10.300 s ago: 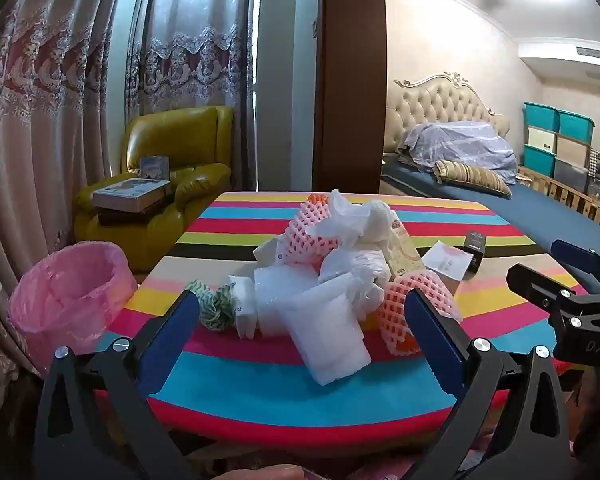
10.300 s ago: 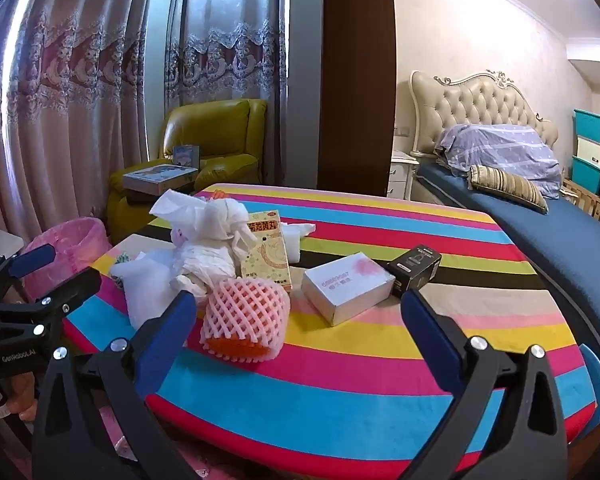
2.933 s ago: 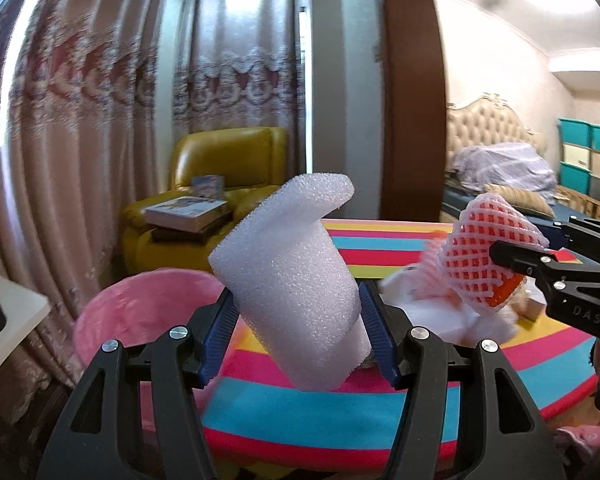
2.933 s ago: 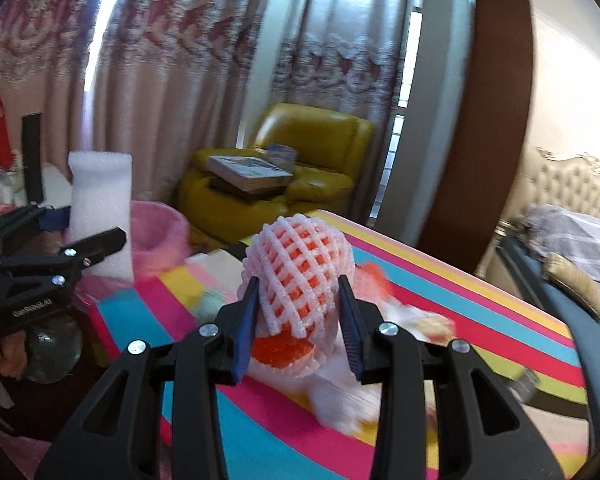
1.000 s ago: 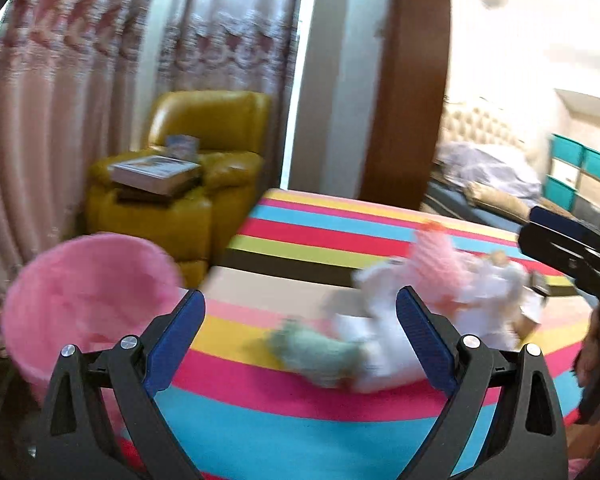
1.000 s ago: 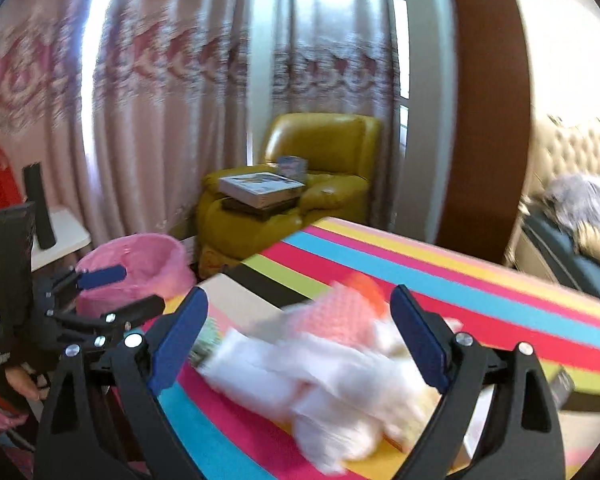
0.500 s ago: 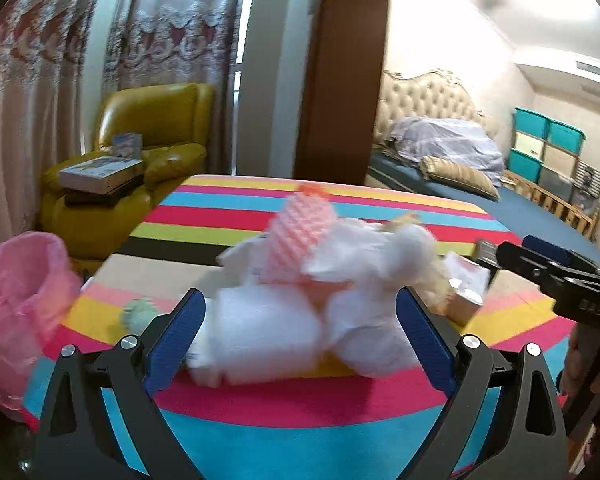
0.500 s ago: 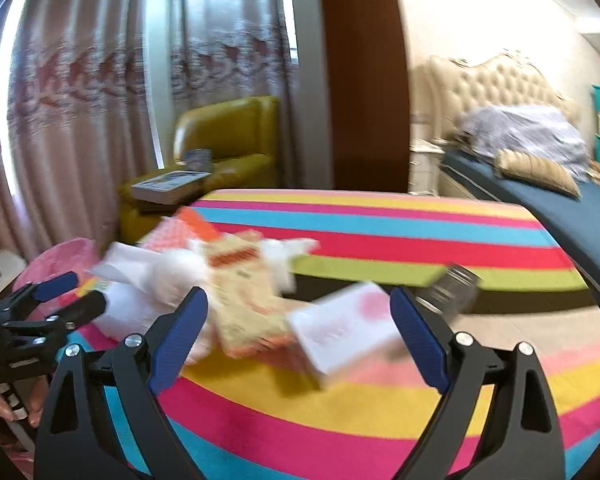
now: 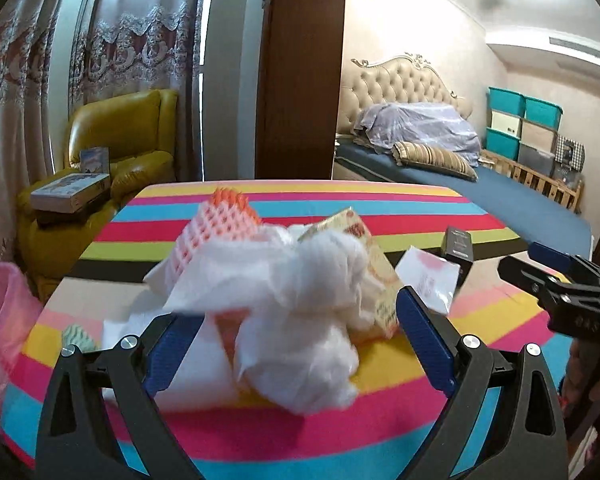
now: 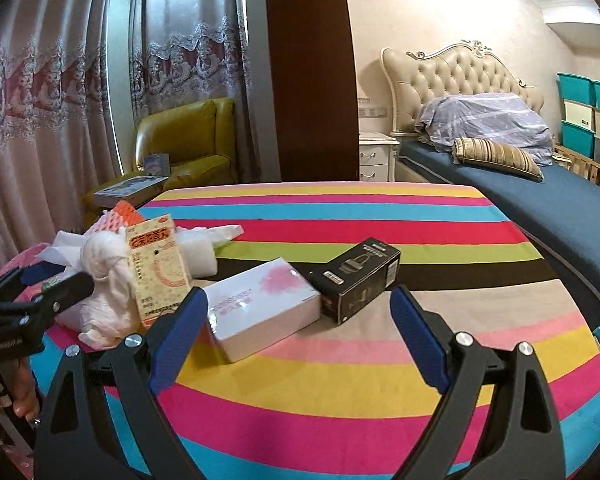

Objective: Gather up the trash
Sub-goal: 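Grasp the white tissue with the left tool while the right tool grasps the black box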

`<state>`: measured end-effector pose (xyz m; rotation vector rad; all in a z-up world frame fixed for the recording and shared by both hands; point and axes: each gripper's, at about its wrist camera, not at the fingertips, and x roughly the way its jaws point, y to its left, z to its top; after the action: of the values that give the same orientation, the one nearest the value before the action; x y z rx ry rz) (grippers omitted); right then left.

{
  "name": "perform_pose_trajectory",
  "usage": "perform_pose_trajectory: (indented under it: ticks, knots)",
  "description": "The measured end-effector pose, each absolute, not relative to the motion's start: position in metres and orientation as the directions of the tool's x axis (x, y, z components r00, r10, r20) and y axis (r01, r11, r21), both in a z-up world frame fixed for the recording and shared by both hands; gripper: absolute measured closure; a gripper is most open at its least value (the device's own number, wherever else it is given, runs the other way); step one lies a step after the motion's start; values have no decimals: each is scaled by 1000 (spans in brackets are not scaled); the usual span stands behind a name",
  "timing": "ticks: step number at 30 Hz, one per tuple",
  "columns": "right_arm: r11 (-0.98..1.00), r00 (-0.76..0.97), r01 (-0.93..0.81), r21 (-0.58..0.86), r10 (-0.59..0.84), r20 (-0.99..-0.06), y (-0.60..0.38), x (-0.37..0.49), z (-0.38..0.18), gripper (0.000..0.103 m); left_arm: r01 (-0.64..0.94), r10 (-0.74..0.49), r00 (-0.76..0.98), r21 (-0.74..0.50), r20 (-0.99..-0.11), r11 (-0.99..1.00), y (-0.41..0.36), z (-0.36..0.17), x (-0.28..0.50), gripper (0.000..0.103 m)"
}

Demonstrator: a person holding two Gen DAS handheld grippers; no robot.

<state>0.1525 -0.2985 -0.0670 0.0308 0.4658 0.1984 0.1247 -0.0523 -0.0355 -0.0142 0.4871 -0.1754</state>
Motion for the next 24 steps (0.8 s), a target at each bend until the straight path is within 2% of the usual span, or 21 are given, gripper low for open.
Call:
perform_pose_trajectory:
  ticks: [5,10,14,19,21,23,24]
  knots:
    - [988,864,-125,86,151,-481,-306,172,-73,13,169,-163,857,-32,-488,985,-69,-41,144,13]
    - [991,822,-50,126,113,-559,-313,214,-89,13,182,-154,853,9,-498,983,-82,-48,152,15]
    - [991,795,15,135,70,-603,-313,248,-97,13,184,-158,839,-3,-520,983,-82,-51,161,16]
    - [992,754,79,97,4,-657,-309,284,-103,13,185,-165,832,-17,-529,983,-78,-50,166,16]
    - [992,733,99,77,-21,-680,-307,294,-107,14,187,-165,833,-12,-528,982,-79,-50,166,19]
    - [993,725,99,67,-26,-689,-305,299,-109,17,189,-165,834,-9,-527,982,-79,-51,166,21]
    - [993,725,93,70,-19,-689,-305,299,-109,22,188,-165,834,-10,-527,982,-79,-51,166,21]
